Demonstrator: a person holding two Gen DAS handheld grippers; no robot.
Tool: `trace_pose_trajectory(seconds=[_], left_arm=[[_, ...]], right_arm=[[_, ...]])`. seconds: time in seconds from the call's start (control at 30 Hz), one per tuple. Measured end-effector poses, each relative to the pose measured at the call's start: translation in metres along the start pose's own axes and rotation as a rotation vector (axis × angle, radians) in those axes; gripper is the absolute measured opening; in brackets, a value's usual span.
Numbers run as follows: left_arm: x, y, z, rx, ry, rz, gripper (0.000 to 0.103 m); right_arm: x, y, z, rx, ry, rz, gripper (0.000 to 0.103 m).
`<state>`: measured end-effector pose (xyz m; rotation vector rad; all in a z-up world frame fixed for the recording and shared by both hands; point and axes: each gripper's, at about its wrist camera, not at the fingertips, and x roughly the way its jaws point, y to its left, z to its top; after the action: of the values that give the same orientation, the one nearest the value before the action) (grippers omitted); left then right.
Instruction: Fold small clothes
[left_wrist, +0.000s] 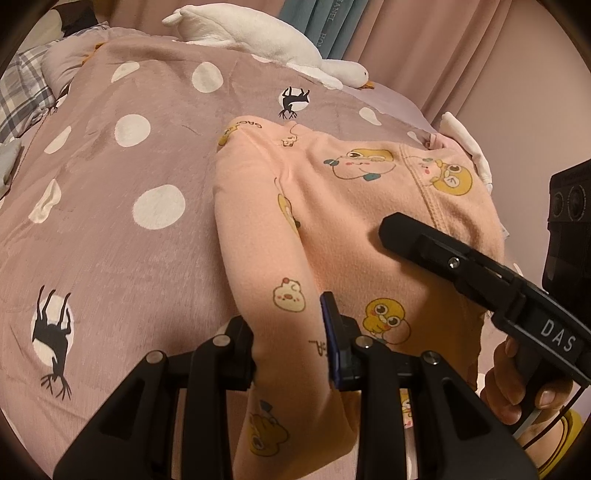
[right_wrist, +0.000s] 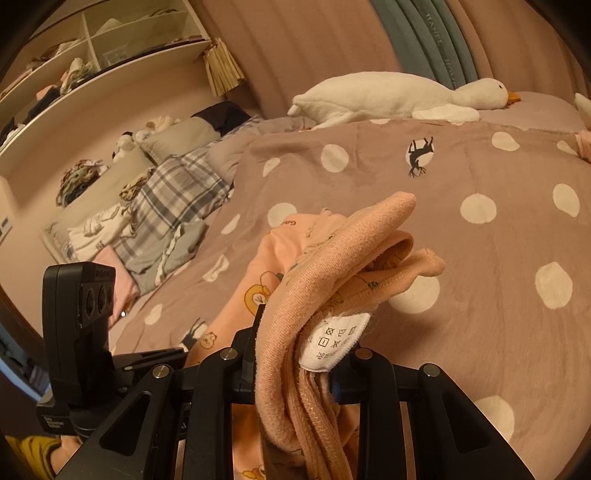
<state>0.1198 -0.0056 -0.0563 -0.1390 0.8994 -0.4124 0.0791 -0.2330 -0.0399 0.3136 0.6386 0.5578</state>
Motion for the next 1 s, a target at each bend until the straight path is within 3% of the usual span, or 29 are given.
trace_pose_trajectory(seconds=[1.0], left_arm=[[0.049, 0.013, 0.014, -0.002, 0.063, 0.034, 0.029]], right_arm=[[0.038, -0.028, 0.006, 0.001, 0.064, -0.022, 0.028]])
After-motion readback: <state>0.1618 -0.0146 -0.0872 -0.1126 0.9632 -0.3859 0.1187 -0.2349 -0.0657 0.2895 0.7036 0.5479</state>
